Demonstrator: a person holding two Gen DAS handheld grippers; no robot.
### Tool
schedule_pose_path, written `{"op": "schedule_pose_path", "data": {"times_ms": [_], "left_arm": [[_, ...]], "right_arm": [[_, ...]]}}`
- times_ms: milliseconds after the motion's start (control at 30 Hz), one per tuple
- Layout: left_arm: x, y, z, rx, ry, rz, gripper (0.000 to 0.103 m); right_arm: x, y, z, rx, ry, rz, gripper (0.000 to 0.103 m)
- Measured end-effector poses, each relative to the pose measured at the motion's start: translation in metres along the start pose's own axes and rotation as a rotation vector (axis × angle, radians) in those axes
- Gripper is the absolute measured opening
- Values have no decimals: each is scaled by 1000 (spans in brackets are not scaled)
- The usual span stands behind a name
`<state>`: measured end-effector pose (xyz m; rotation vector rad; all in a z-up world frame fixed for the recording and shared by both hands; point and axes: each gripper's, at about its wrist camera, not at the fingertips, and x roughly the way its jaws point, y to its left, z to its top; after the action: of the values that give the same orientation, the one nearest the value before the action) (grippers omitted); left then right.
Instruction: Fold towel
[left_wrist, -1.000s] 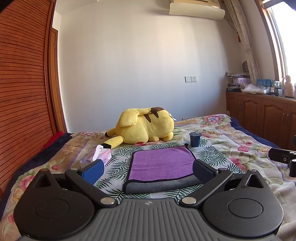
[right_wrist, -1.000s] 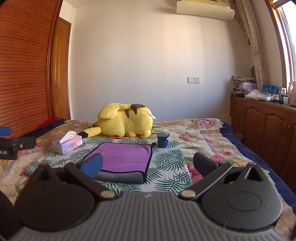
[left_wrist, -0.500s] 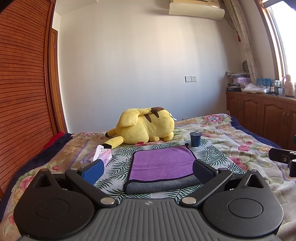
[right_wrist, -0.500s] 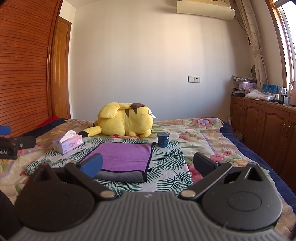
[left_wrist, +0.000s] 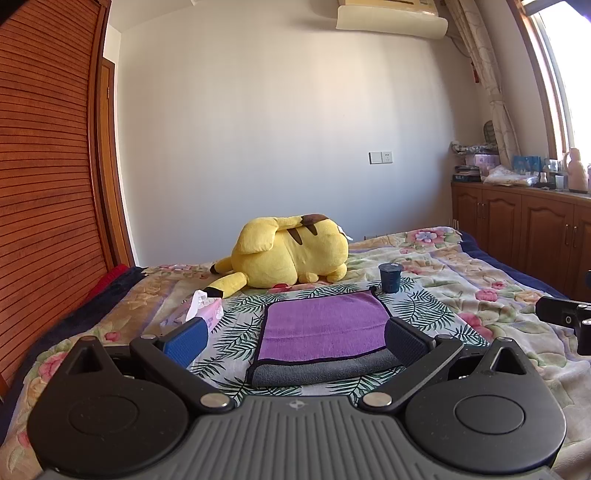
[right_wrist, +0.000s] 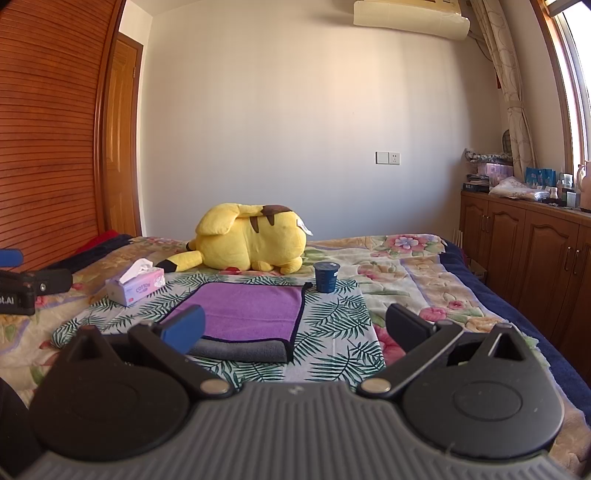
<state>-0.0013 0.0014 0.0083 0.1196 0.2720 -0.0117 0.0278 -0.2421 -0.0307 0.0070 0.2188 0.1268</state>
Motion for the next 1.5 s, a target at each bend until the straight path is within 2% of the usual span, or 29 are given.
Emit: {"op": "schedule_pose_path", "data": {"times_ms": [1500], "left_arm": [[5,-1,-4,11,18,-4,87]], "right_arm": [[1,0,-1,-2,8,-2,103]]}}
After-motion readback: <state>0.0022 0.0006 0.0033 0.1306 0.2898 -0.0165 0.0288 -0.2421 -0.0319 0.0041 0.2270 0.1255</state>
